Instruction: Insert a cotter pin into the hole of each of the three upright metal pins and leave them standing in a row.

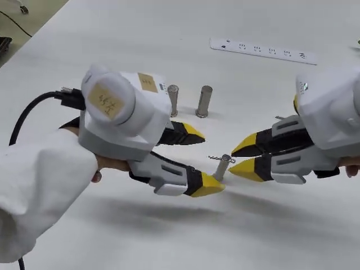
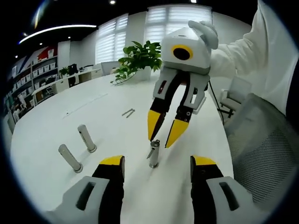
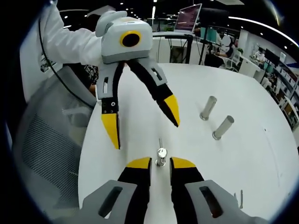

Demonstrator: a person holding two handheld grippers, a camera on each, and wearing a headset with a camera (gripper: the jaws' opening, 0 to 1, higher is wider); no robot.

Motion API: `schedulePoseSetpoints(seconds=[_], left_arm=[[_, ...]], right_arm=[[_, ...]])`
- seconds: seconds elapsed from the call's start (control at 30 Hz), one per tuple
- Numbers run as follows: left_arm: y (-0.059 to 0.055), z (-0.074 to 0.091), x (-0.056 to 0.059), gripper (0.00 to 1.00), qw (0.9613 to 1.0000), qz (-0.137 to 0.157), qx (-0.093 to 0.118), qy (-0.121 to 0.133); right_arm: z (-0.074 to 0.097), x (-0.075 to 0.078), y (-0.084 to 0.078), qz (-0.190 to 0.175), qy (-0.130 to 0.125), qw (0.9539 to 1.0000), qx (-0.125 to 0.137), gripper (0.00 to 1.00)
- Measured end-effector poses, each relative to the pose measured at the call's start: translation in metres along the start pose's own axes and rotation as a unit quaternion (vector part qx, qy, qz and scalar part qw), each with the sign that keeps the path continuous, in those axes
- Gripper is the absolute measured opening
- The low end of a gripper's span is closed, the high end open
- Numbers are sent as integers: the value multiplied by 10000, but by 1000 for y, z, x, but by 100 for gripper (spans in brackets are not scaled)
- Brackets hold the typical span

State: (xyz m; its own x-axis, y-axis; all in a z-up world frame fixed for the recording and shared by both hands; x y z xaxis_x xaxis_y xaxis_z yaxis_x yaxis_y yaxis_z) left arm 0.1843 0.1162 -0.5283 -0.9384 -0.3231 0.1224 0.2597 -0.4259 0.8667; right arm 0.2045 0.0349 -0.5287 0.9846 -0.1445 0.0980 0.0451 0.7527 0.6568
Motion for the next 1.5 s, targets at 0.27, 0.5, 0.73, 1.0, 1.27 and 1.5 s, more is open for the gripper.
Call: schedulePoseSetpoints(seconds=[0.27,0.5,0.73,1.0,1.27,1.5], left_arm=[[2,15,6,85,9994,243,93,232],[-1,22,11,99,9976,601,253,250],[-4,31,12,99,9968,632,175,466],[-1,36,15,99,9950,764,250,585],[-1,40,10,96,9935,772,348,762],[1,44,7,95,9923,809,438,832]], right_arm=[[-8,-3,2,-60,84,9999,-7,13],[-15,-2,1,-59,95,9999,-15,12],[-18,-2,-3,-72,129,9999,-53,11],[-21,-5,-4,-96,170,9998,15,9],[-25,-4,-5,-97,163,9998,4,7],[-27,-1,-5,-91,144,9998,-41,4]])
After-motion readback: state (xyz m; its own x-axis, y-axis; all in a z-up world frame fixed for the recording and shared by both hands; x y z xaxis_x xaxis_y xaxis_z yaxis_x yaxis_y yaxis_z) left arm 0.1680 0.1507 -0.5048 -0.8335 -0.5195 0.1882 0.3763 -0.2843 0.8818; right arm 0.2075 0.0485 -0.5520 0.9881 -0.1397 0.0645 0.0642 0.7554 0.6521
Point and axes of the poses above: the centre of the closed fingertips' face, and the gripper's own axes: z roughly backward along the fingers, x roughly to its right, y roughly out of its top, the point moved 4 cm from there along z, roughly backward along the fingers, and after that the axes turned 5 degrees about -y, right-handed, at the moved point
